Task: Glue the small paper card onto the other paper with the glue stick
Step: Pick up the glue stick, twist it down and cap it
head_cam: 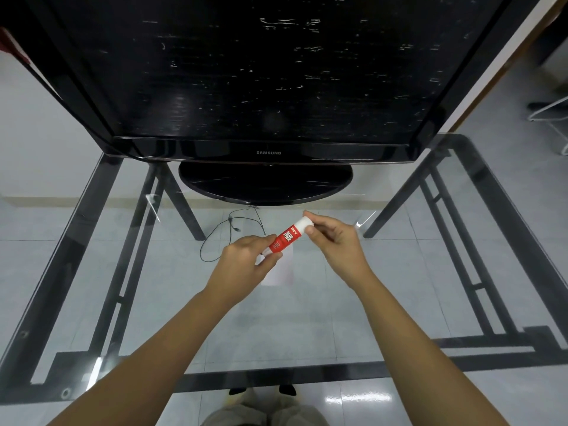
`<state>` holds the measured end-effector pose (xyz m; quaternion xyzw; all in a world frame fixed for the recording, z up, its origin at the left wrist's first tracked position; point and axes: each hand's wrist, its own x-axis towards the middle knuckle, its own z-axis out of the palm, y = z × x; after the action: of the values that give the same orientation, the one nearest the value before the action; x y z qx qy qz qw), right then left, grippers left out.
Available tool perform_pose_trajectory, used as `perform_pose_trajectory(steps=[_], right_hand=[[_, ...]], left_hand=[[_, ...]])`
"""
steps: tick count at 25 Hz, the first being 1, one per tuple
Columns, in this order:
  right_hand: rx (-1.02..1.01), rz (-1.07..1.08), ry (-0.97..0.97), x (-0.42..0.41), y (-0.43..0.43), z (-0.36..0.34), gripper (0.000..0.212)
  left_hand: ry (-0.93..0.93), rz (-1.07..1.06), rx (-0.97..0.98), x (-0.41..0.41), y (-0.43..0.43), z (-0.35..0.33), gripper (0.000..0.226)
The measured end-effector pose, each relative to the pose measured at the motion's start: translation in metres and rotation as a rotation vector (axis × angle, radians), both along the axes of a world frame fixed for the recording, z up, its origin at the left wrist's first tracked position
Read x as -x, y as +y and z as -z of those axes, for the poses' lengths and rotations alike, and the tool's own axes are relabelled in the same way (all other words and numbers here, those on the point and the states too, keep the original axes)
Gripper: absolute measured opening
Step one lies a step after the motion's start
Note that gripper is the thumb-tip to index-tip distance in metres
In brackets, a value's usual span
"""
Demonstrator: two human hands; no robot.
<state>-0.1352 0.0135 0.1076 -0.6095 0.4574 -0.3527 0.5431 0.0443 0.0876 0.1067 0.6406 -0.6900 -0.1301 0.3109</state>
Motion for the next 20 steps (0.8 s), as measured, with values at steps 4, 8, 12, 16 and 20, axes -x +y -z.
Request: perform_pose_trajectory(steps=[4,8,12,16,20], right_hand=[[-0.058,0.041,-0.078,-0.006,0.006,0.000,0.037],[-0.217,0.169,-0.133,-0.018,0.016,0.011,0.043],[-0.270,0.179,-0.060,-0.023,0.015,0.026,0.009],[-0.200,0.303,0.010,-0.019,-0.006,0.041,0.004],[-0.066,0.307,0.120,-0.011,-0.025,0.061,0.012]], left_hand=[[0.007,-0.035,0.036,-0.001,0.001,0.004,0.038],[0.066,-0.081,0.059,0.006,-0.004,0.011,0.035],[0.073,-0.049,-0.016,0.013,-0.012,0.030,0.040],[0.114,-0.052,-0.240,0.001,-0.024,0.066,0.058],[0.007,-0.144,-0.337,-0.025,-0.034,0.103,0.054]])
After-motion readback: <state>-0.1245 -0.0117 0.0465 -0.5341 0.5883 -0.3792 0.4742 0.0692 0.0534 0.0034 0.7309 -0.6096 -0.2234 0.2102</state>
